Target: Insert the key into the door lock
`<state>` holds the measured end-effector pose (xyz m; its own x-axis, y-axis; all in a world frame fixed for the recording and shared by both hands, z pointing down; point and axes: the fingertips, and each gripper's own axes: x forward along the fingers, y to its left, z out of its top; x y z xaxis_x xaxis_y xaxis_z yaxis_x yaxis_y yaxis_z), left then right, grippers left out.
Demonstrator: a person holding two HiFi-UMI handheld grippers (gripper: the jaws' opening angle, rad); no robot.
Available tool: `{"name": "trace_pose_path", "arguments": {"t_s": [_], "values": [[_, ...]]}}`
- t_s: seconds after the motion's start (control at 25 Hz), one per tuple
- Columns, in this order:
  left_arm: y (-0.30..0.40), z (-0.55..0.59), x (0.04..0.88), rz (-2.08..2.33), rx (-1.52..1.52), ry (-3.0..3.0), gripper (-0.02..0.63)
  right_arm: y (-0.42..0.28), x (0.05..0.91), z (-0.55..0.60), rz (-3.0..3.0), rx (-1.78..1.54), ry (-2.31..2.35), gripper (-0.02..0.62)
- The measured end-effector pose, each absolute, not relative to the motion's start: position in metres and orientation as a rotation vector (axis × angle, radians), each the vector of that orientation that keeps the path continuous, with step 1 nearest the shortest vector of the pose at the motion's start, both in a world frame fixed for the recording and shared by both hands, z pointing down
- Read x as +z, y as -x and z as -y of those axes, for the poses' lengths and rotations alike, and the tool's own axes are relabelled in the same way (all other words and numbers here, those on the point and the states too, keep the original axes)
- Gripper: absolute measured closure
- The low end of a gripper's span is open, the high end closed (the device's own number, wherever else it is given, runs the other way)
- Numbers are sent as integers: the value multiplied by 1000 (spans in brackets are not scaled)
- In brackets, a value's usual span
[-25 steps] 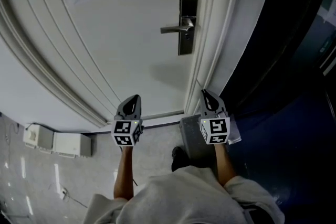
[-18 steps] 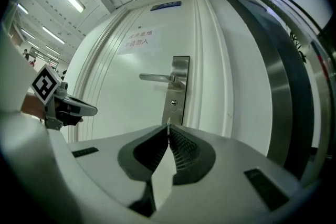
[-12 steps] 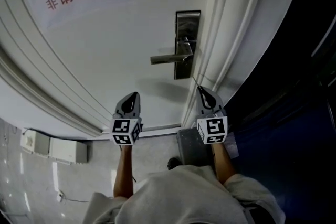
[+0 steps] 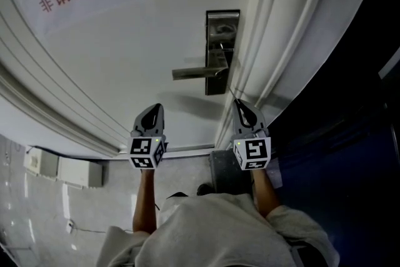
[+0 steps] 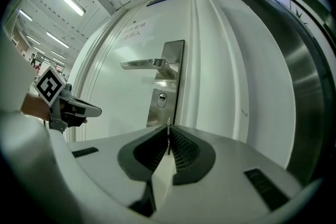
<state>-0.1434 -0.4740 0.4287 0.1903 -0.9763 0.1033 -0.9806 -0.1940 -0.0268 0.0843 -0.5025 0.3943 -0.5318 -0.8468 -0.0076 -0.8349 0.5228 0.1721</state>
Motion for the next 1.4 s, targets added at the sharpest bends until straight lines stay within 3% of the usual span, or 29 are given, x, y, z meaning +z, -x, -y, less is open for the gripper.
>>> {"name": "trace_pose_path", "arguments": {"t_s": [1.4], "values": [[168, 470, 421, 1834, 131, -2507, 589, -59, 357, 494, 2531, -439, -1585, 566]]}}
